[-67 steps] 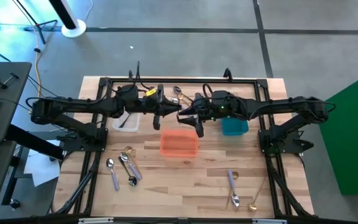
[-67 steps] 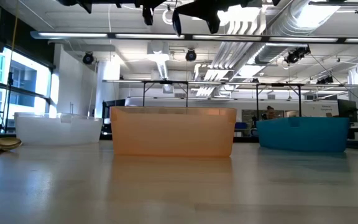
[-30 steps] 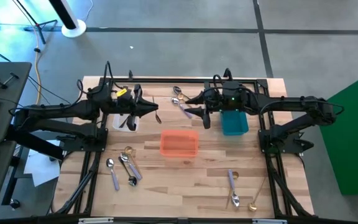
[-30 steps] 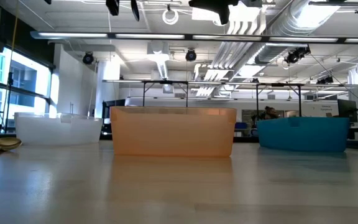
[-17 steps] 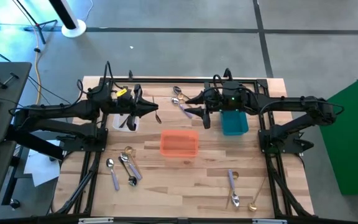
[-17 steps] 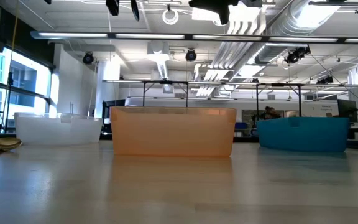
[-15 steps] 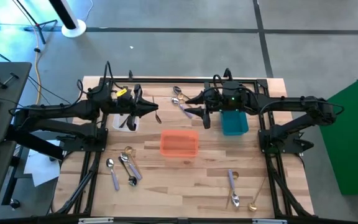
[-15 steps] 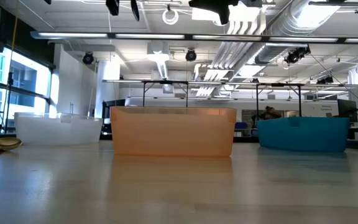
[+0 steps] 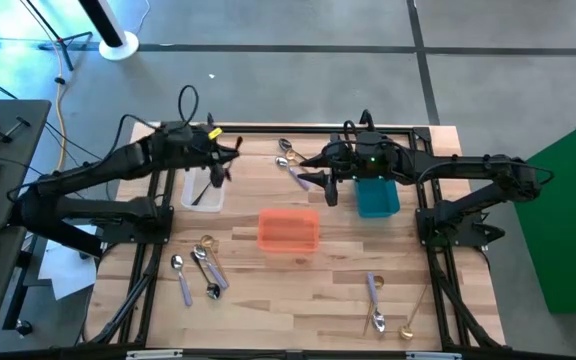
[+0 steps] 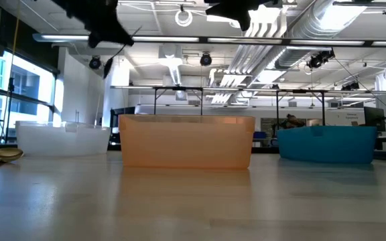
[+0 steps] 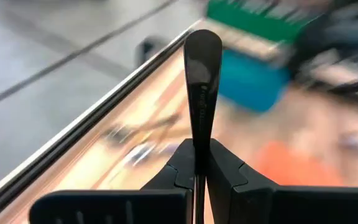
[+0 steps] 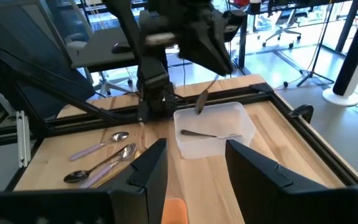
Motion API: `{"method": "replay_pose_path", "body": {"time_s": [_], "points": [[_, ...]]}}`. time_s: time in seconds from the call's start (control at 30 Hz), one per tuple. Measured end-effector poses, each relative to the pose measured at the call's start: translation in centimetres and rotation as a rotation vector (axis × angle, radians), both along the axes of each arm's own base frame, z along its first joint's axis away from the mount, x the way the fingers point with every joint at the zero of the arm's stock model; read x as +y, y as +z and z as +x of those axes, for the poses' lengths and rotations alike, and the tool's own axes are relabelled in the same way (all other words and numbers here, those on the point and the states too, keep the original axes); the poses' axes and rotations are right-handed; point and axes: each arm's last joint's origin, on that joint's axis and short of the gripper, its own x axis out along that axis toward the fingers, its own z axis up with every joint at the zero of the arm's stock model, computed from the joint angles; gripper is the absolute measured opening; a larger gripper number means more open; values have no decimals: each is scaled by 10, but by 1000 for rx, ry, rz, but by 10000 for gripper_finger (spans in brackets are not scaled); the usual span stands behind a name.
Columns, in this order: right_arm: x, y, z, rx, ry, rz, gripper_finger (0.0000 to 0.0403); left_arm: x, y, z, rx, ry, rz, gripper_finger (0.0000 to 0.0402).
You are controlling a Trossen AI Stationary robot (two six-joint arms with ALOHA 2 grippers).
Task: Sort silverware by color (type)
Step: Put the right black spoon into the white bin
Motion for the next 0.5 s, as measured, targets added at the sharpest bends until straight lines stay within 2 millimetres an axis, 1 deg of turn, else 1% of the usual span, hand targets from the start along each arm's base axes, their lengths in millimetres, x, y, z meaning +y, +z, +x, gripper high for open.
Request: {"method": "replay_pose_path", "body": {"time_s": [0.17,0.27,0.4,0.5], "points": [[0,-1,0,15,-3,1,146,17,-15,-22,210,191,-46,4],[0,-2,0,22,-9,0,146,22,-25,-32,294,257,-83,4],[0,-2,0,21,-9,-3,146,26,-43,-40,344,329,-158,4],[-1,-2,-1,23,-26,-5,146,28,-64,-43,375,366,-203,4]]}}
